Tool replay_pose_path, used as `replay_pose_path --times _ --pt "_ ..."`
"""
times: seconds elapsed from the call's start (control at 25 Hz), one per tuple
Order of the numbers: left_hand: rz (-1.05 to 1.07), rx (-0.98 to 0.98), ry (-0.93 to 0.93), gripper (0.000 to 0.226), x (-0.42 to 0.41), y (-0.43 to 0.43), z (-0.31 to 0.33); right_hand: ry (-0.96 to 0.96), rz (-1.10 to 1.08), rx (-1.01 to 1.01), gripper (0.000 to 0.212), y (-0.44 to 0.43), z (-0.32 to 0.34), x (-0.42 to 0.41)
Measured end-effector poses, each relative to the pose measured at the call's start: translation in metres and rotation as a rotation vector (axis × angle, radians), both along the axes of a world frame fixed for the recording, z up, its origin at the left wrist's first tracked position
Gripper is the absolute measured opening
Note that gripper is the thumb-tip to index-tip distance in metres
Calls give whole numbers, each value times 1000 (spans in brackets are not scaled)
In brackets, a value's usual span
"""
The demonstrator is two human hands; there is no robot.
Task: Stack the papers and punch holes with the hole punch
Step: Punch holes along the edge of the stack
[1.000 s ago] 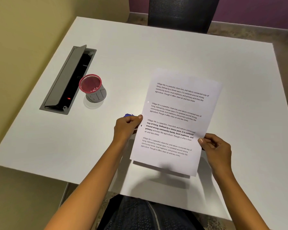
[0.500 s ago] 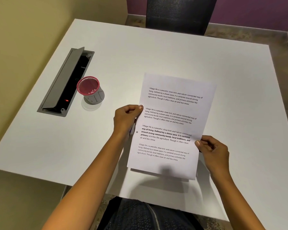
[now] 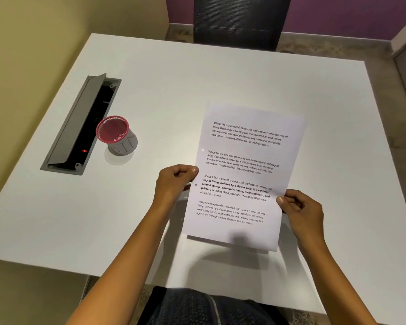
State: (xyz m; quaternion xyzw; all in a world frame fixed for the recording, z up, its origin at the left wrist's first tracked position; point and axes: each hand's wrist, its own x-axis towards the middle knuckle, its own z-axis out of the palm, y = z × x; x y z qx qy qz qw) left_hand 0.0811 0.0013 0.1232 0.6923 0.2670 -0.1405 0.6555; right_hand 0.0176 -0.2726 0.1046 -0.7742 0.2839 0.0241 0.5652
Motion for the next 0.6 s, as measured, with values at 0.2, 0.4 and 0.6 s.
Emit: replay_pose_path --times 0.2,0.4,0.6 --pt "-98 130 -29 20 11 -16 -4 -1 -35 -44 25 -19 -2 15" --pt "-168 211 -49 15 42 -50 -13 -5 -124 -80 20 -51 -4 43" --pt "-223 139 -53 11 86 -105 -30 3 -270 -162 19 -97 -15 84"
